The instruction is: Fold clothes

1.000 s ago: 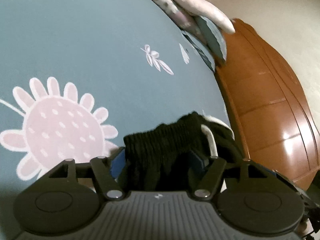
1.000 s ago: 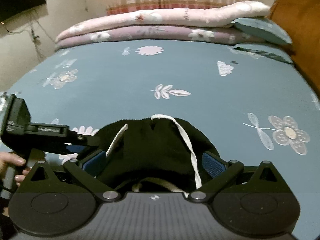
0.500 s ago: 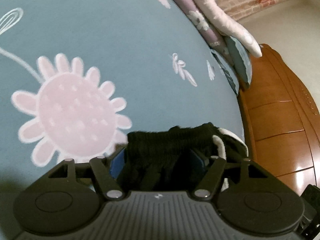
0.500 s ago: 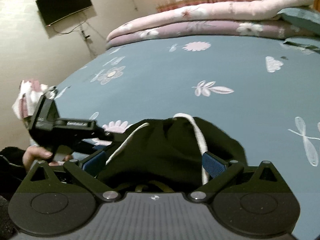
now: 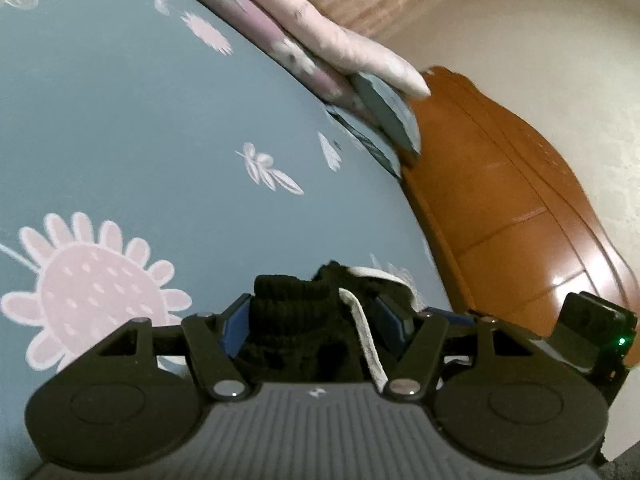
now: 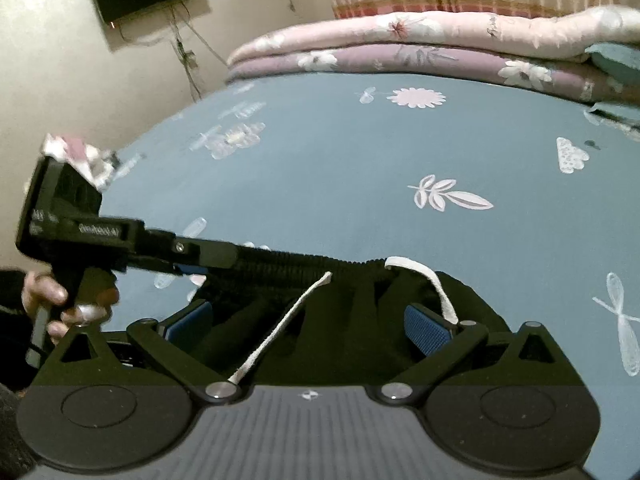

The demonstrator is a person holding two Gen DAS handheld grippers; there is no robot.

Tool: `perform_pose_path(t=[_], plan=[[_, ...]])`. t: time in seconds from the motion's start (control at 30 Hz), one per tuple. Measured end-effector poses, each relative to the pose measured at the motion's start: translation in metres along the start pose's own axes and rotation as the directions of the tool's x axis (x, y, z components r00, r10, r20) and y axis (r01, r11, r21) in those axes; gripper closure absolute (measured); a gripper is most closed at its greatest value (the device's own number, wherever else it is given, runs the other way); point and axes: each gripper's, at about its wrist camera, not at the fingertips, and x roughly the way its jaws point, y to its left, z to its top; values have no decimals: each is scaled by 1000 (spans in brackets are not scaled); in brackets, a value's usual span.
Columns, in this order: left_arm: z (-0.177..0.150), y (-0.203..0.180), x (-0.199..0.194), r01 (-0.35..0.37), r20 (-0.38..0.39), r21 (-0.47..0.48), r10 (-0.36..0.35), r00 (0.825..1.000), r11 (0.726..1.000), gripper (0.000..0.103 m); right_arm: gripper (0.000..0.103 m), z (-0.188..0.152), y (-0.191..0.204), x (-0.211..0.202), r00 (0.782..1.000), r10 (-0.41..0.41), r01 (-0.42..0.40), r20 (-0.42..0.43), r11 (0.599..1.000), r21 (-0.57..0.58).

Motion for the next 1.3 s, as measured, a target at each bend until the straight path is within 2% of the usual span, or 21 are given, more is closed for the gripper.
perform_pose_path(t=[0.1,0.17,0.3,0.37,0.47,0.6,0.67,0.8,0.9,1.07,1.1,1.17,1.3], plan=[[10,8,-1,98,-58,53,-95,994,994,39,0,4,16,9,998,-51,50,-30,998,-23],[15,17,0,142,-110,99,-131,985,985,39,0,7,29,19,995,-81,80,-54,996,-27],[16,39,15,160,-217,170,-122,969,972,39,0,13,51,33,982,-160,159,-98,987,-25],[13,51,27,173,-264,169,-125,956,970,39,0,16,56,32,978,-183,185,-102,983,4],[10,65,46,218,-294,117,-176,939,969,39,0,20,60,26,969,-226,231,-101,972,47],[12,71,63,269,-290,15,-253,923,963,40,0,20,65,17,956,-276,284,-100,955,78],[12,70,58,284,-270,2,-273,923,959,57,0,20,66,11,954,-285,293,-98,952,85],[17,70,29,333,-172,-38,-335,926,942,61,0,20,60,-5,955,-287,294,-73,951,100],[19,71,27,376,-128,-63,-381,916,925,61,0,18,50,-13,961,-273,276,-45,954,118],[5,61,58,308,-209,-89,-320,924,947,63,0,11,25,-18,972,-232,233,-18,962,146],[3,57,60,296,-211,-93,-310,927,951,66,0,10,20,-19,974,-224,224,-14,963,151],[3,47,54,257,-209,-88,-270,940,962,86,0,7,9,-20,979,-203,201,-2,966,160],[5,22,34,159,-209,-38,-163,964,987,88,0,4,-11,-18,990,-136,129,29,976,174]])
